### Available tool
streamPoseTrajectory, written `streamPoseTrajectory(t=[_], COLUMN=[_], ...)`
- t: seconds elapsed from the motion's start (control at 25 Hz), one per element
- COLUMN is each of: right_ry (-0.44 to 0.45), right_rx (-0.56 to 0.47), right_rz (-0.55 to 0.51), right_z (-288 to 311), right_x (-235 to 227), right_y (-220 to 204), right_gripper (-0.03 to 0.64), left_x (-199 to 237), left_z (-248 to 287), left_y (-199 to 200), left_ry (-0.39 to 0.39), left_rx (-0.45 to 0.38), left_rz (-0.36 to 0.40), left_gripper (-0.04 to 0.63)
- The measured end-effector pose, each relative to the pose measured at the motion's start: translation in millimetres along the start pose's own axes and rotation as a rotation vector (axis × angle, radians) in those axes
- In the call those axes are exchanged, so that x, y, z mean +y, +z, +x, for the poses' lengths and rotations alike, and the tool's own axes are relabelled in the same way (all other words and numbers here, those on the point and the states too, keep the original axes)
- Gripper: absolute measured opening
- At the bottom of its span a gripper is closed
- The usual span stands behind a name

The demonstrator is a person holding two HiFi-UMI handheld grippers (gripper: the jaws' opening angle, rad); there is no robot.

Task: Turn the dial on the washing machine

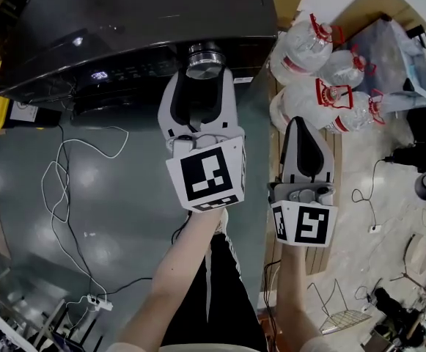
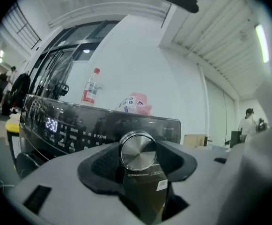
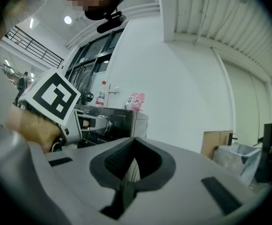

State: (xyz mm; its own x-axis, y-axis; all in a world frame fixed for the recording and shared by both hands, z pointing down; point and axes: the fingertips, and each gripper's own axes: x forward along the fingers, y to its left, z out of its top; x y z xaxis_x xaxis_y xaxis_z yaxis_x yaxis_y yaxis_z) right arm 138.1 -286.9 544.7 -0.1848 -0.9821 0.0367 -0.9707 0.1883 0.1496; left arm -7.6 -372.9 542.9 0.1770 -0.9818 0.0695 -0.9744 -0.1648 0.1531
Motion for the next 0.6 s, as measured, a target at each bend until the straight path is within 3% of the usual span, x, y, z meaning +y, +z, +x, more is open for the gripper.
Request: streamPoseTrajectory(t=[0.16,0.6], right_ry=[-0.002,-0.001], right_rx=[0.007,0.007], right_rz=[0.012,0.009], right_z=[-1.3,-5.3], right_x=[0.5,-0.3], right_y=[-3.6,-2.6], right_gripper=[0.005,0.005], left_x=[-4.8,-10.4], left_z=[0.0,-0.2], left_y=[-0.5,-1.7], left_ry=[-0.017,-0.061], left_rx=[-0.001,0.029], left_rz=[0.178,0.489], left_gripper=[0.247,0.245])
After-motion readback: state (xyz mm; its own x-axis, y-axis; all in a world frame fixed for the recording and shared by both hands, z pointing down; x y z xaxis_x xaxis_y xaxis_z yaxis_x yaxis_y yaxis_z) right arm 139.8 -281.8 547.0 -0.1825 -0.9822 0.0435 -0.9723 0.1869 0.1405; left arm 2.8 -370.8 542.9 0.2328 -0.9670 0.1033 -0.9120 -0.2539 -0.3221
